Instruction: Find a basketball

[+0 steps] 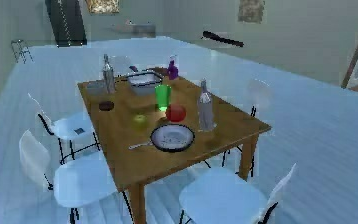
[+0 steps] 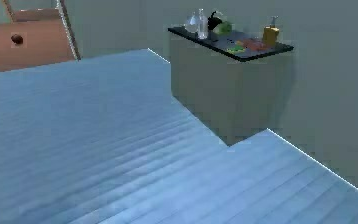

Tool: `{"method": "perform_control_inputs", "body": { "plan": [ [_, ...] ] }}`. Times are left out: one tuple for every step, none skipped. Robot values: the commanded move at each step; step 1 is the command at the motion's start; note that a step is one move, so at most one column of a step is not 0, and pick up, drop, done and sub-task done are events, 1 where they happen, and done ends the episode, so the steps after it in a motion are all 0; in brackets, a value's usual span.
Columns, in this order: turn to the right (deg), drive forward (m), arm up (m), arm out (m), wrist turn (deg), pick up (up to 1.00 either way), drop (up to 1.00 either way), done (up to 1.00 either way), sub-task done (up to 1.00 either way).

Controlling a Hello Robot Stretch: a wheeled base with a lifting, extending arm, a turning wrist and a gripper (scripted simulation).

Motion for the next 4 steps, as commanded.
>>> {"method": "perform_control_inputs", "body": {
  "plan": [
    [-45.0, 0.0, 0.0, 0.0, 0.0, 0.0, 0.0, 0.0, 0.0],
    [-45.0, 0.0, 0.0, 0.0, 0.0, 0.0, 0.0, 0.0, 0.0],
    [-45.0, 0.0, 0.0, 0.0, 0.0, 0.0, 0.0, 0.0, 0.0],
    [-21.0, 0.0, 0.0, 0.0, 0.0, 0.0, 0.0, 0.0, 0.0]
  ]
}}
